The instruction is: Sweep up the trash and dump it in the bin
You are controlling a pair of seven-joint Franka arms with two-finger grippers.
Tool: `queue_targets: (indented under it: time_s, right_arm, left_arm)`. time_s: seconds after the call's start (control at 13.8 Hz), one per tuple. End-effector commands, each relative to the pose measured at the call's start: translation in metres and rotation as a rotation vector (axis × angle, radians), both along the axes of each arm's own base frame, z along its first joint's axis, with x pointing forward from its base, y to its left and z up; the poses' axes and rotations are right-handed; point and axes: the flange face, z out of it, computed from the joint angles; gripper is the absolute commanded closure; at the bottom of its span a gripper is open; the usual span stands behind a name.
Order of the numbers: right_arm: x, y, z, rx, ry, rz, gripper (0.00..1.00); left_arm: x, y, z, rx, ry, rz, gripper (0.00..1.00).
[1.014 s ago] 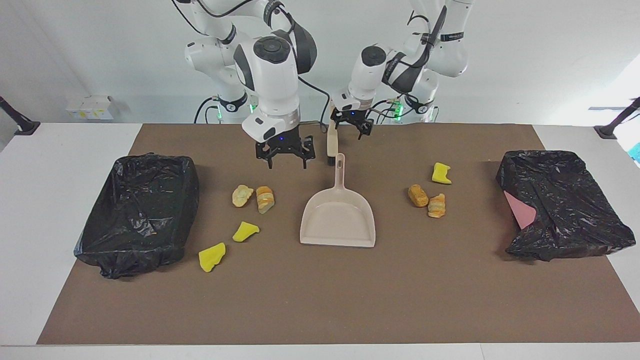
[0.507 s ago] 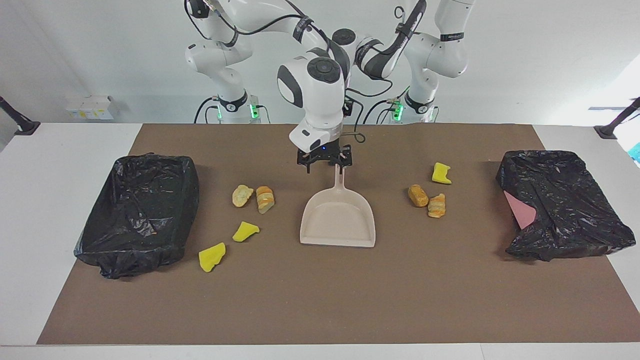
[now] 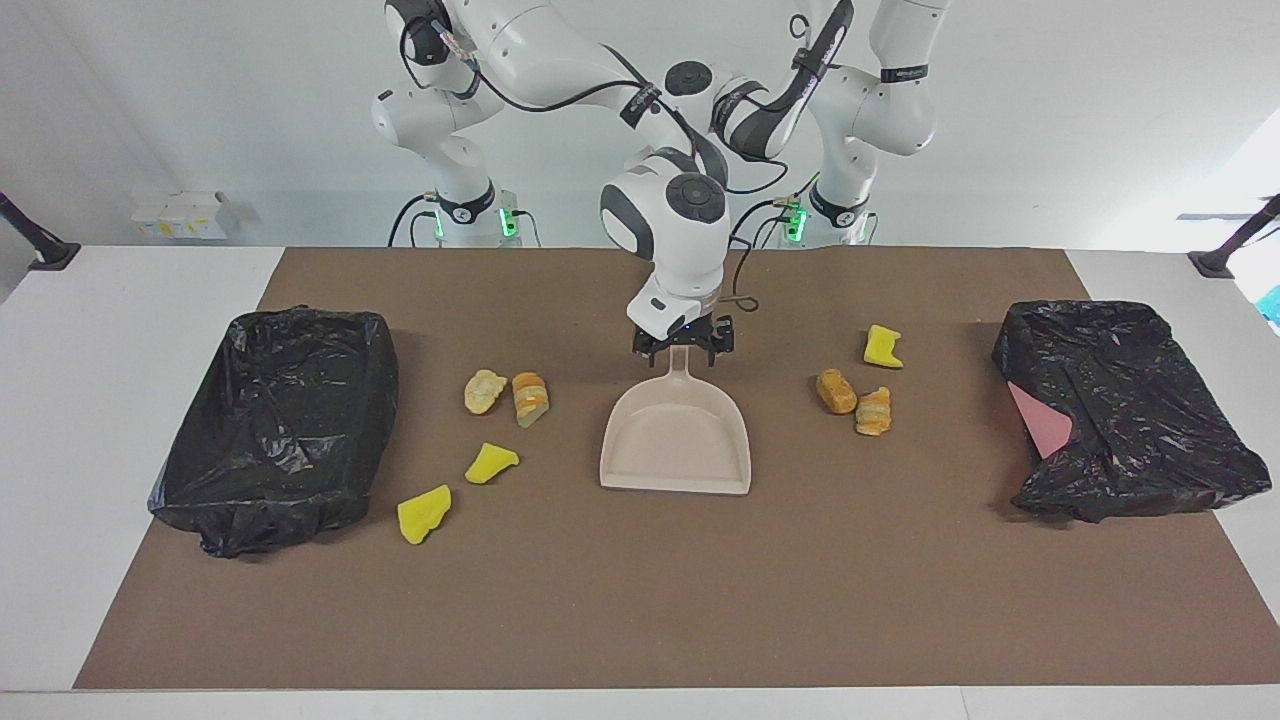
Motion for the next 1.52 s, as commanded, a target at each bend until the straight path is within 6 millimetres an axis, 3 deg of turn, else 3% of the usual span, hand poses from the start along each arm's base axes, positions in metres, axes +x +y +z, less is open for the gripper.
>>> queue_targets:
  time_s: [0.0, 0.22, 0.36, 0.58, 0.8, 0.94, 1.16, 1.23, 1.45]
  right_arm:
    - [-0.014, 0.0, -0.007, 0.015, 0.009, -0.016, 0.0]
    - [-0.016, -0.001, -0.009, 0.025, 0.029, -0.028, 0.0]
    - [-0.018, -0.003, -0.012, 0.019, 0.037, -0.027, 0.1]
    - [-0.021, -0.005, -0.013, 0.026, 0.063, -0.045, 0.13]
    - [-0.028, -0.009, -0.017, 0.013, 0.075, -0.037, 0.23]
    - [-0.027, -0.01, -0.016, 0.01, 0.078, -0.032, 0.41]
    - [-0.026, -0.009, -0.013, 0.007, 0.073, -0.035, 0.92]
    - [-0.026, -0.008, -0.01, 0.009, 0.068, -0.03, 1.0]
    - [-0.022, -0.015, 0.003, 0.023, 0.06, -0.024, 1.0]
  left_arm:
    - [0.011, 0.013, -0.001, 0.021, 0.006, 0.035, 1.0]
    - [0.035, 0.025, 0.003, 0.032, 0.004, 0.079, 1.0]
    - [0.043, 0.033, 0.007, 0.072, -0.013, 0.073, 1.0]
    - [0.062, 0.053, 0.014, 0.112, -0.031, 0.101, 1.0]
    - [0.077, 0.071, 0.02, 0.155, -0.047, 0.115, 1.0]
    - [0.081, 0.085, 0.03, 0.173, -0.039, 0.085, 1.0]
    - [0.093, 0.108, 0.043, 0.19, -0.033, 0.097, 1.0]
    - [0.098, 0.12, 0.051, 0.195, -0.03, 0.088, 1.0]
    - [0.112, 0.157, 0.074, 0.208, -0.018, 0.072, 1.0]
